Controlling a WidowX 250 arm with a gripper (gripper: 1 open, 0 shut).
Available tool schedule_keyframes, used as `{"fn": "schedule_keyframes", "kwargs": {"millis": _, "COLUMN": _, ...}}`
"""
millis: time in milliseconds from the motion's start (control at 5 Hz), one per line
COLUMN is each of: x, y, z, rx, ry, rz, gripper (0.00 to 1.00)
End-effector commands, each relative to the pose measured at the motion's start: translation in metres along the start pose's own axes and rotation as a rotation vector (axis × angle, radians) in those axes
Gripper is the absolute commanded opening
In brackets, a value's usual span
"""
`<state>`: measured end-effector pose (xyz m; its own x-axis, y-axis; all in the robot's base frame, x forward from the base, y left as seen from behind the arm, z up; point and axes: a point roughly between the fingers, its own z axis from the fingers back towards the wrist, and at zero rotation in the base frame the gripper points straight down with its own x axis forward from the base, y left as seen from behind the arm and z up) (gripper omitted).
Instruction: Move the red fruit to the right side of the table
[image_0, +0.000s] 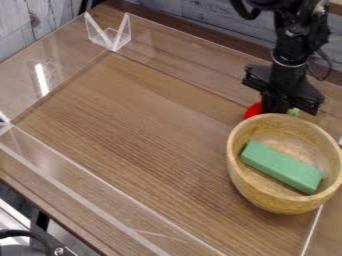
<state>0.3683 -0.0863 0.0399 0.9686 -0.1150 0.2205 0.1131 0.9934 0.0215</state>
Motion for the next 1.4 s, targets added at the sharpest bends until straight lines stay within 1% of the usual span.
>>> {"fn": "schedule_keyframes", "kwargs": {"millis": 0, "x": 0.009, "y": -0.017, "z": 0.01, "rx": 0.002, "ry": -0.018, "rz": -0.024, "gripper": 1.0}}
{"fn": "schedule_keyframes", "kwargs": {"millis": 200, "x": 0.013, "y": -0.03, "z": 0.014, "rx": 0.014, "ry": -0.011, "rz": -0.035, "gripper": 0.0}}
{"fn": "schedule_keyframes", "kwargs": {"millis": 400, "x": 0.015, "y": -0.037, "z": 0.014, "rx": 0.029, "ry": -0.002, "rz": -0.033, "gripper": 0.0}}
{"fn": "schedule_keyframes", "kwargs": {"millis": 600, "x": 0.012, "y": -0.018, "z": 0.005, "rx": 0.037, "ry": 0.006, "rz": -0.031, "gripper": 1.0}}
{"fn": "schedule_keyframes", "kwargs": {"millis": 800, "x": 0.005, "y": 0.001, "z": -0.003, "rx": 0.047, "ry": 0.012, "rz": -0.03, "gripper": 1.0}}
{"fn": "schedule_keyframes", "kwargs": {"millis": 1000, "x": 0.003, "y": 0.007, "z": -0.009, "rx": 0.062, "ry": 0.016, "rz": -0.003, "gripper": 0.0}}
{"fn": "schedule_keyframes", "kwargs": {"millis": 1200, "x": 0.0, "y": 0.011, "z": -0.012, "rx": 0.078, "ry": 0.016, "rz": 0.021, "gripper": 0.0}}
